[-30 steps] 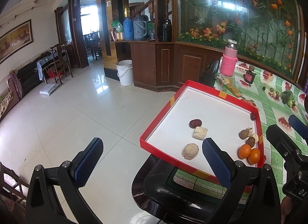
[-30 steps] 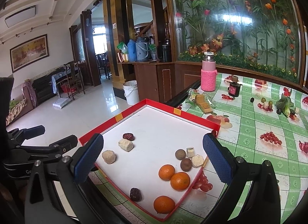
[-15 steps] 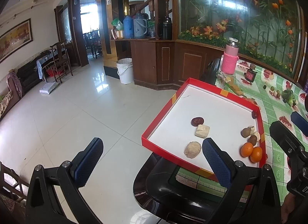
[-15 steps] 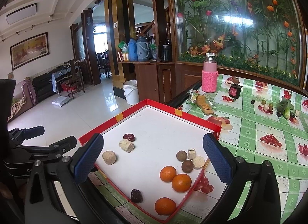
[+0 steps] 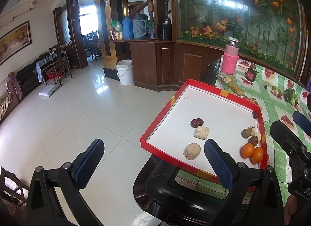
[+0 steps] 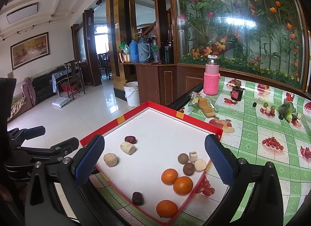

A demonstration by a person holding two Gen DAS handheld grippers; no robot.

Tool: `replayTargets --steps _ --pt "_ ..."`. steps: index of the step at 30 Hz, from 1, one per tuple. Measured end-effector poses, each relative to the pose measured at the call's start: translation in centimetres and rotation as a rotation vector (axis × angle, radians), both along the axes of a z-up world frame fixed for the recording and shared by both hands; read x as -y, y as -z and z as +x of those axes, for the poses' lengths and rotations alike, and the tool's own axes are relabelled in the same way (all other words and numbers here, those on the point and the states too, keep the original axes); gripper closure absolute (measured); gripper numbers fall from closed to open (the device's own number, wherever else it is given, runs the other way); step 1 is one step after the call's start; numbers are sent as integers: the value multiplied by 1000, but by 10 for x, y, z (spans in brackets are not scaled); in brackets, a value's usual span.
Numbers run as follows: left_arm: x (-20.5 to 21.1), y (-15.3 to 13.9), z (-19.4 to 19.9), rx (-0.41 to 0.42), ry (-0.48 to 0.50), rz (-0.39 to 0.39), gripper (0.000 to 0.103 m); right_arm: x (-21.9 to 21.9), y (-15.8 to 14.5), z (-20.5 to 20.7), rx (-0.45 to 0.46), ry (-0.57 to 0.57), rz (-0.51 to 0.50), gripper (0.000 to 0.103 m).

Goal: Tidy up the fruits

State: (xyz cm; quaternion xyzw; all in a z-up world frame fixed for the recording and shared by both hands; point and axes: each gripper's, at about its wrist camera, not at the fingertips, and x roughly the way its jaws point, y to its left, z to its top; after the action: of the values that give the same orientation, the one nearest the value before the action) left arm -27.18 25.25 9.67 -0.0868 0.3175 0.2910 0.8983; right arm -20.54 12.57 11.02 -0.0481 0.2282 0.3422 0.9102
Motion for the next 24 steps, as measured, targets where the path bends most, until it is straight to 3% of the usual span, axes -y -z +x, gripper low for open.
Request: replayTargets --steps 24 --pt "7 0 7 -17 14 9 0 7 -2 6 -10 11 13 0"
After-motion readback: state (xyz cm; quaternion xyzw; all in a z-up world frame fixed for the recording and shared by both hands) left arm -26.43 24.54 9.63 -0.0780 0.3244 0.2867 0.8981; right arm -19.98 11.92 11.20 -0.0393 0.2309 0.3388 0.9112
